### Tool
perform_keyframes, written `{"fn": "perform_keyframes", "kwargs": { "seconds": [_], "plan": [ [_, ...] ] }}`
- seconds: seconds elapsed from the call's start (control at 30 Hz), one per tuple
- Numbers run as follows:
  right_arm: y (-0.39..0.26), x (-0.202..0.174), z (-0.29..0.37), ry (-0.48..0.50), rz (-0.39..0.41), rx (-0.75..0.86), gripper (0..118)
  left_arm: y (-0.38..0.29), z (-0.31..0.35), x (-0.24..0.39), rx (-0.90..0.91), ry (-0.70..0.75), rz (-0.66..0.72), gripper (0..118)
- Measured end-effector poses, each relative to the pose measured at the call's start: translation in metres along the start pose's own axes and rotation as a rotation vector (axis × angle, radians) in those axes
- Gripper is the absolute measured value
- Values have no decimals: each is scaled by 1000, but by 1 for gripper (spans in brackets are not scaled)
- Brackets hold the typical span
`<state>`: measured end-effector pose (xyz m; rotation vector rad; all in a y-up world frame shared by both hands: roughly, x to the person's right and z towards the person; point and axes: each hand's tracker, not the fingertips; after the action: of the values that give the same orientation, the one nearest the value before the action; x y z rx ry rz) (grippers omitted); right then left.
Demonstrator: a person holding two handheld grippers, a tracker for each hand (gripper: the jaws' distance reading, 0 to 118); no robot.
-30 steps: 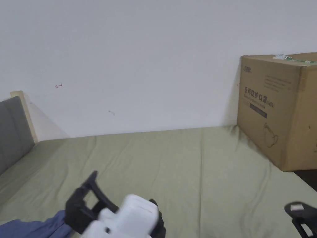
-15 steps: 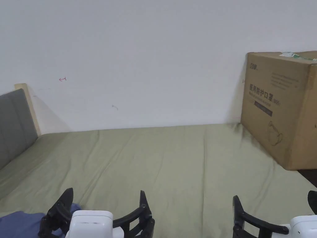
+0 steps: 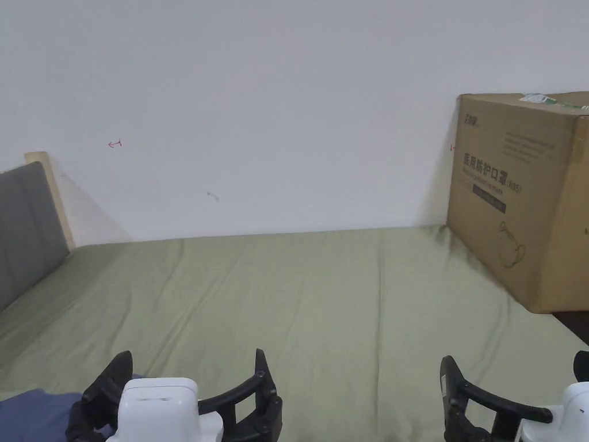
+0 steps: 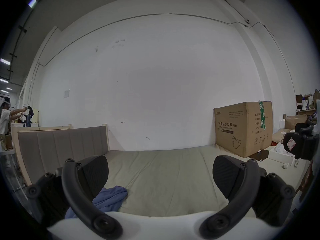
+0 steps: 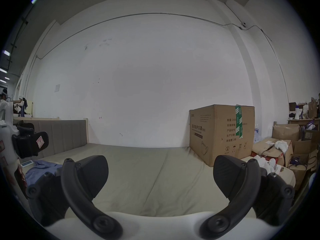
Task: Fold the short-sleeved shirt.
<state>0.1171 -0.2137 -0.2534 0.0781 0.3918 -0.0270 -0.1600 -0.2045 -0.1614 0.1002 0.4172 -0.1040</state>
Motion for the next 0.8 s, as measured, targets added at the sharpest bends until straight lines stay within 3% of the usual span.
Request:
{"fn": "perform_keyframes", "kwargs": {
  "seconds": [0.8],
  "plan": [
    [9,7,1,-25,7,8,118,4,-5,1,-32,-38,-9,118]
  ]
}}
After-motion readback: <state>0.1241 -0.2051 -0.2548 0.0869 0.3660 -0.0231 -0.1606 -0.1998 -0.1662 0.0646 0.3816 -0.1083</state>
